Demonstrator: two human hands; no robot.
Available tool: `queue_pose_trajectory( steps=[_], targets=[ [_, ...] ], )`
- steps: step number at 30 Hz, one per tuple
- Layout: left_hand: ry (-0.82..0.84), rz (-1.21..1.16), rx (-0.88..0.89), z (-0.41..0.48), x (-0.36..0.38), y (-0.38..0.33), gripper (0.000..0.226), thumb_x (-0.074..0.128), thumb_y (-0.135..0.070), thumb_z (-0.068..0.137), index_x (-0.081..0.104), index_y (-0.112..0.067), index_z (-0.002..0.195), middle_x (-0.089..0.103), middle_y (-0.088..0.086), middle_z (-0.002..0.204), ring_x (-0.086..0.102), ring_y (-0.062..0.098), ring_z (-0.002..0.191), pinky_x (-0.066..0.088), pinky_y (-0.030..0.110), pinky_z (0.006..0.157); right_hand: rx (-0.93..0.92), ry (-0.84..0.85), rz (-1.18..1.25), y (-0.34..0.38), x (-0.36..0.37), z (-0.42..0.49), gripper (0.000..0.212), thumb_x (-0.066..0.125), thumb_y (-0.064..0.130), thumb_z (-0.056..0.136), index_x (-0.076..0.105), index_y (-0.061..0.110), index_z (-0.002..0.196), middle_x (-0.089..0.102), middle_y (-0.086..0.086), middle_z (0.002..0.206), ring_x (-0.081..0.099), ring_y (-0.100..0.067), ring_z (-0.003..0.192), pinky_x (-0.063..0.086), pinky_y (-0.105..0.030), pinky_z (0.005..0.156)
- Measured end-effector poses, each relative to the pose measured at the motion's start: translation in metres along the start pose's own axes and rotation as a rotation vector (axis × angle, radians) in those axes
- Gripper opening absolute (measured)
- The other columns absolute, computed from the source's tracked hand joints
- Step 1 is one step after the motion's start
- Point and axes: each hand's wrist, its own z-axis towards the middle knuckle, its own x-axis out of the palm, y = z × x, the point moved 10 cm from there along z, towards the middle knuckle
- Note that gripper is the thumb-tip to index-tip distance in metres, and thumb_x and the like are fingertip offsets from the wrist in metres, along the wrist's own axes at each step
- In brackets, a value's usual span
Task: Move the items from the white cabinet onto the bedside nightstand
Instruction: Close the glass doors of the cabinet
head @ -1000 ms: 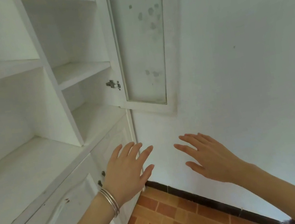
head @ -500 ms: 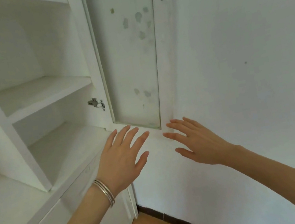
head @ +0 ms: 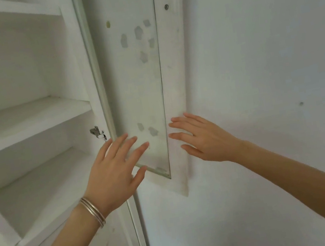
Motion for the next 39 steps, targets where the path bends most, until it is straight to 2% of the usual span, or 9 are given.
queue_pose_trajectory(
  steps=[6, 10, 16, 19, 29, 39],
  targets=[
    [0.072, 0.053, -0.121, 0.000, 0.014, 0.019, 0.053, 0.035, -0.049, 0.090, 0.052, -0.024, 0.133, 0.054, 0.007, 0.132, 0.043, 0.030, 0.128, 0.033, 0.050, 0.105, -0.206, -0.156, 0.013, -0.025, 0.008, 0.026, 0.025, 0.048, 0.015, 0.093, 0.064, 0.003, 0.108, 0.060, -0.017, 0.118, 0.048, -0.033, 0.122, 0.030, -0.048, 0.108],
    [0.106, 0.118, -0.210, -0.013, 0.014, 0.040, 0.053, 0.034, -0.051, 0.091, 0.050, -0.026, 0.134, 0.053, 0.006, 0.134, 0.042, 0.029, 0.129, 0.030, 0.047, 0.105, -0.352, -0.266, -0.040, -0.030, 0.018, 0.036, 0.020, 0.051, 0.015, 0.090, 0.067, 0.008, 0.099, 0.065, -0.012, 0.111, 0.055, -0.028, 0.115, 0.033, -0.039, 0.105],
    [0.136, 0.177, -0.299, -0.034, 0.011, 0.058, 0.052, 0.035, -0.050, 0.091, 0.050, -0.027, 0.134, 0.052, 0.005, 0.135, 0.043, 0.027, 0.128, 0.030, 0.046, 0.106, -0.339, -0.539, -0.007, -0.021, 0.012, 0.042, 0.017, 0.061, 0.017, 0.076, 0.072, 0.016, 0.088, 0.070, -0.001, 0.099, 0.060, -0.021, 0.099, 0.039, -0.037, 0.088],
    [0.143, 0.183, -0.321, -0.048, 0.007, 0.065, 0.051, 0.034, -0.051, 0.092, 0.050, -0.027, 0.135, 0.051, 0.004, 0.135, 0.043, 0.026, 0.129, 0.030, 0.046, 0.107, -0.369, -0.618, 0.000, -0.012, 0.004, 0.045, 0.016, 0.061, 0.016, 0.071, 0.074, 0.017, 0.081, 0.071, 0.001, 0.090, 0.060, -0.022, 0.092, 0.041, -0.036, 0.082],
    [0.165, 0.201, -0.358, -0.081, -0.003, 0.086, 0.053, 0.028, -0.053, 0.094, 0.047, -0.028, 0.136, 0.052, 0.005, 0.135, 0.046, 0.027, 0.126, 0.036, 0.047, 0.104, -0.436, -0.618, 0.053, 0.025, -0.012, 0.054, 0.010, 0.064, 0.011, 0.063, 0.072, 0.015, 0.069, 0.070, 0.002, 0.076, 0.064, -0.021, 0.063, 0.041, -0.030, 0.064],
    [0.127, 0.239, -0.407, -0.142, -0.032, 0.130, 0.050, 0.033, -0.050, 0.092, 0.051, -0.026, 0.133, 0.053, 0.005, 0.134, 0.047, 0.027, 0.126, 0.035, 0.046, 0.104, -0.519, -0.616, 0.088, 0.134, -0.031, 0.102, 0.009, 0.058, 0.011, 0.070, 0.065, 0.013, 0.065, 0.063, 0.000, 0.067, 0.056, -0.020, 0.057, 0.042, -0.030, 0.058]
  ],
)
